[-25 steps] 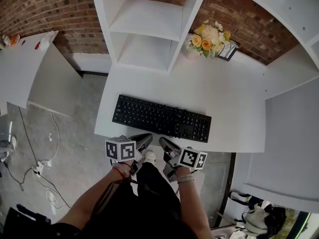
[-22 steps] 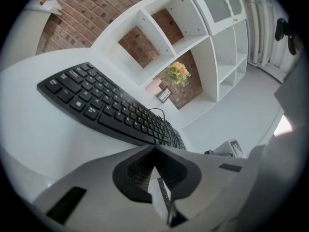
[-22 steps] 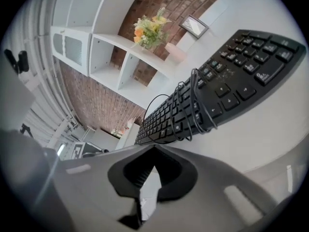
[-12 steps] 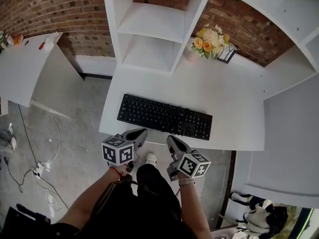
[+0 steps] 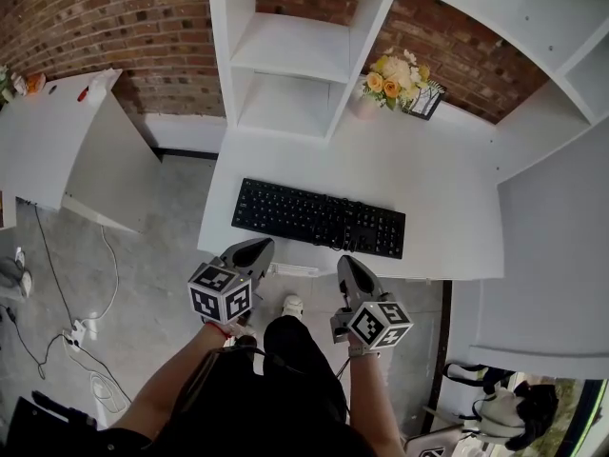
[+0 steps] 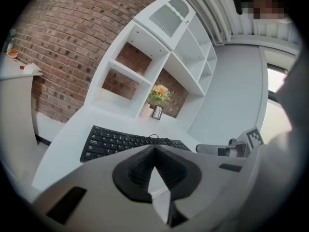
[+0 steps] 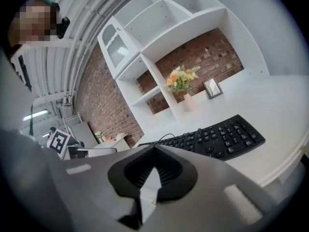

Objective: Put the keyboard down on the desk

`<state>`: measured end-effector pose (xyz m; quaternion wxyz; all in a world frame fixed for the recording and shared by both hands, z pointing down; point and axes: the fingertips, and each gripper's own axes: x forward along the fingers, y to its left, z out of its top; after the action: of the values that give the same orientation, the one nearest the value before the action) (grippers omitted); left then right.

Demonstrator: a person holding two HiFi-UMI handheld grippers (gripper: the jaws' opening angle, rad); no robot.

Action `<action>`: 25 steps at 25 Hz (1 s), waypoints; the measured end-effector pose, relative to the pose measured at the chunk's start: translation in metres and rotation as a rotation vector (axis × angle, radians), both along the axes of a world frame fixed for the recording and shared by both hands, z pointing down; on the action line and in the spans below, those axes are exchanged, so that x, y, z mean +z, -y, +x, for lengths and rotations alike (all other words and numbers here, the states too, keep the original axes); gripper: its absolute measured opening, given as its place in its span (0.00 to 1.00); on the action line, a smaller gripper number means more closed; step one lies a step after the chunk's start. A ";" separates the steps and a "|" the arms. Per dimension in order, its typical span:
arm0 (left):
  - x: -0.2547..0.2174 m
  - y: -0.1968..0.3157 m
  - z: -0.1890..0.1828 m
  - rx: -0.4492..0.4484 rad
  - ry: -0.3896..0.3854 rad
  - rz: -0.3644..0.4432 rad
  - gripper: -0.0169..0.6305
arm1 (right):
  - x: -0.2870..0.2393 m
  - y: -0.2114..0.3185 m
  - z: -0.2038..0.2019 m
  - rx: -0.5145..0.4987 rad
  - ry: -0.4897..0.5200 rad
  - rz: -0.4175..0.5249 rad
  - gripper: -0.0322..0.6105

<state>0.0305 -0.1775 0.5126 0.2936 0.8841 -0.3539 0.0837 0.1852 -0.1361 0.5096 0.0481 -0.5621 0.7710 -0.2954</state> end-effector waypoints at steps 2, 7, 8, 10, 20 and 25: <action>-0.005 -0.003 -0.003 0.003 0.004 0.021 0.01 | -0.005 -0.005 0.000 0.017 -0.007 0.020 0.05; -0.013 -0.014 -0.014 0.008 -0.004 0.041 0.01 | -0.014 -0.019 -0.006 0.049 -0.018 0.054 0.05; -0.014 -0.017 -0.016 0.009 -0.004 0.043 0.01 | -0.015 -0.022 -0.008 0.053 -0.020 0.058 0.05; -0.016 -0.020 -0.021 0.011 -0.005 0.047 0.01 | -0.018 -0.027 -0.012 0.062 -0.023 0.067 0.05; -0.032 -0.034 -0.036 0.024 -0.028 0.088 0.01 | -0.040 -0.046 -0.028 0.106 -0.041 0.133 0.05; -0.041 -0.040 -0.036 0.040 -0.041 0.120 0.01 | -0.051 -0.055 -0.030 0.126 -0.059 0.171 0.05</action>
<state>-0.0054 -0.1378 0.4714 0.2454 0.9085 -0.3346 0.0499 0.1552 -0.0815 0.4589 0.0915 -0.6117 0.7577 -0.2080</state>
